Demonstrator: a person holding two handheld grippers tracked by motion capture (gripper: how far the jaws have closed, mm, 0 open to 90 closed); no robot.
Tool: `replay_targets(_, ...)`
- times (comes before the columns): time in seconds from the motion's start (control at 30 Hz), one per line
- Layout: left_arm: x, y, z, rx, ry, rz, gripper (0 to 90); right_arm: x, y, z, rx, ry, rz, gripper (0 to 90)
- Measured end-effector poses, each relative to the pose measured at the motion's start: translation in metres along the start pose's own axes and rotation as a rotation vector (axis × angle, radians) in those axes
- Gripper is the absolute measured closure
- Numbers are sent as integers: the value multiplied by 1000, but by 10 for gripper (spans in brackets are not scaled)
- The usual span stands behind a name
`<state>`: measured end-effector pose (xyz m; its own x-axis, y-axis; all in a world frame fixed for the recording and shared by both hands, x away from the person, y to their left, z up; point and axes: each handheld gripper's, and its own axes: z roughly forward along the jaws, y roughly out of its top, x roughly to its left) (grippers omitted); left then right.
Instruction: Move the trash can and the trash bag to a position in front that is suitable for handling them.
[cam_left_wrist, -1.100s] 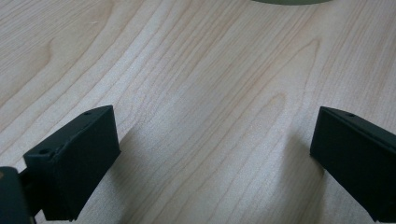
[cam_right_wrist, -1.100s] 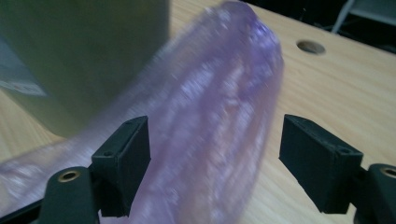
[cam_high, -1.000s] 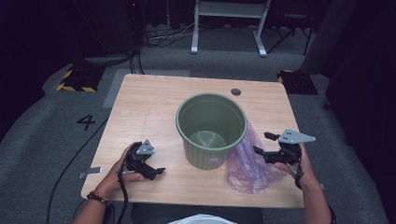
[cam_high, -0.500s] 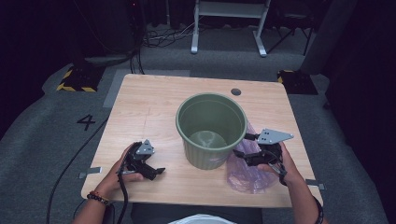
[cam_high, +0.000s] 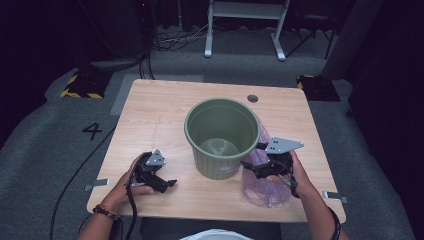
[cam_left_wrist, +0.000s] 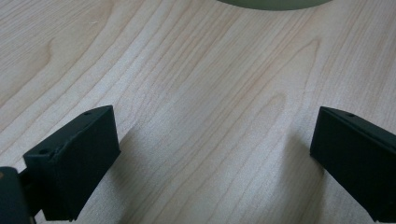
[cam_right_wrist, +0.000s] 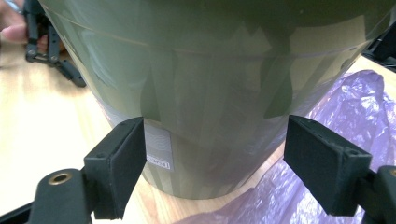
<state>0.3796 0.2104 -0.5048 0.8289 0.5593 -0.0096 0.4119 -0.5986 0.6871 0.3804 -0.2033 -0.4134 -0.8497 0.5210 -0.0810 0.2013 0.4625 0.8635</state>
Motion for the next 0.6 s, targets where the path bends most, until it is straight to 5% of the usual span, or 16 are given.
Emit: replay_targets(0.6,-1,0,0,-1,2,-5,10,-3,23,25,43,-45,-63,229)
